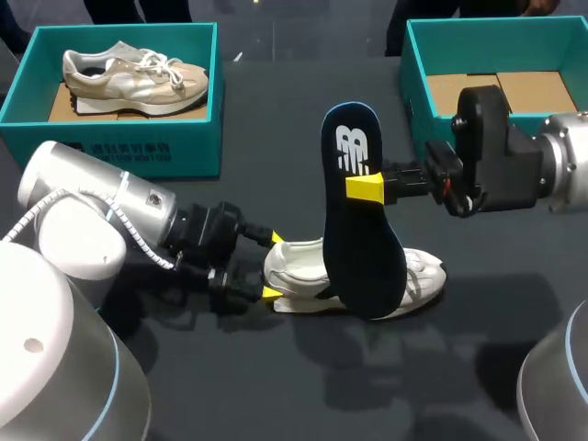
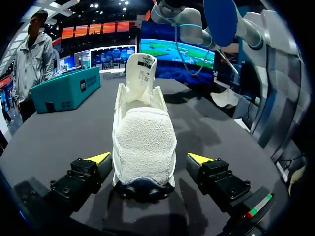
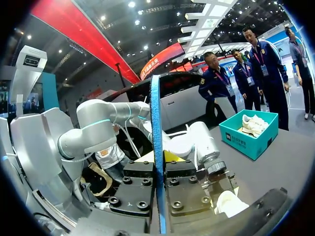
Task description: Take the shoe out of the shoebox, open the shoe tongue, remove and reinsert the insole, then place the shoe into the shoebox
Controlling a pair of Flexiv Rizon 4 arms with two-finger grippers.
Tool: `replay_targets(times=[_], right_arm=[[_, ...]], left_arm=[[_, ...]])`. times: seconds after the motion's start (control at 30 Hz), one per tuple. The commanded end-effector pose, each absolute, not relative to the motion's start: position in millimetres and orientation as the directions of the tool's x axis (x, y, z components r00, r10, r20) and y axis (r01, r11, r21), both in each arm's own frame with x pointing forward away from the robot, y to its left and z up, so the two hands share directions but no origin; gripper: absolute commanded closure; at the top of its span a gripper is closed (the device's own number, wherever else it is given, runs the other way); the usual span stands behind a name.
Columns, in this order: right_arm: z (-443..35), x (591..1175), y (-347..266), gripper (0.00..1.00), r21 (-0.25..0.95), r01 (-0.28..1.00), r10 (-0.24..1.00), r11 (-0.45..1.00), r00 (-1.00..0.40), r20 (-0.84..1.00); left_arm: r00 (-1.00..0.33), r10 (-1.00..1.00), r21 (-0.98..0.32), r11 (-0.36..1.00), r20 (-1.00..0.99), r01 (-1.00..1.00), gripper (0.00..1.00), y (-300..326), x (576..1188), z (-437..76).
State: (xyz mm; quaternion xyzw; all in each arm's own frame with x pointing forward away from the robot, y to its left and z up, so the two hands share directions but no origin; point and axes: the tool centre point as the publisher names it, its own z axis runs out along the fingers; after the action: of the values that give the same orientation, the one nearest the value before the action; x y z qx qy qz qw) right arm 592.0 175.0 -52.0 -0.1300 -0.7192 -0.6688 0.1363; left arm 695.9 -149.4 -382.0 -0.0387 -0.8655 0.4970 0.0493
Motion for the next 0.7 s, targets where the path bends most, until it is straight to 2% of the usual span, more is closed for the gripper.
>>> replay_targets(times=[0.03,0.43,0.7], right_arm=[[-52.8,590.2,176.2,1.0,0.926,0.37,0.009,0.071,-0.929,0.37],[-52.8,590.2,176.2,1.0,0.926,0.37,0.009,0.071,-0.929,0.37],[-52.8,590.2,176.2,1.0,0.926,0.37,0.009,0.071,-0.929,0.37]], left_arm=[[-0.992,0.115,-0.863,0.505,0.046,0.018,0.0,-150.3,695.5,-382.9],[-0.992,0.092,-0.71,0.704,0.091,0.001,0.0,-140.6,700.3,-353.6],[-0.992,0.07,-0.556,0.831,0.107,-0.002,0.0,-137.3,702.3,-343.5]])
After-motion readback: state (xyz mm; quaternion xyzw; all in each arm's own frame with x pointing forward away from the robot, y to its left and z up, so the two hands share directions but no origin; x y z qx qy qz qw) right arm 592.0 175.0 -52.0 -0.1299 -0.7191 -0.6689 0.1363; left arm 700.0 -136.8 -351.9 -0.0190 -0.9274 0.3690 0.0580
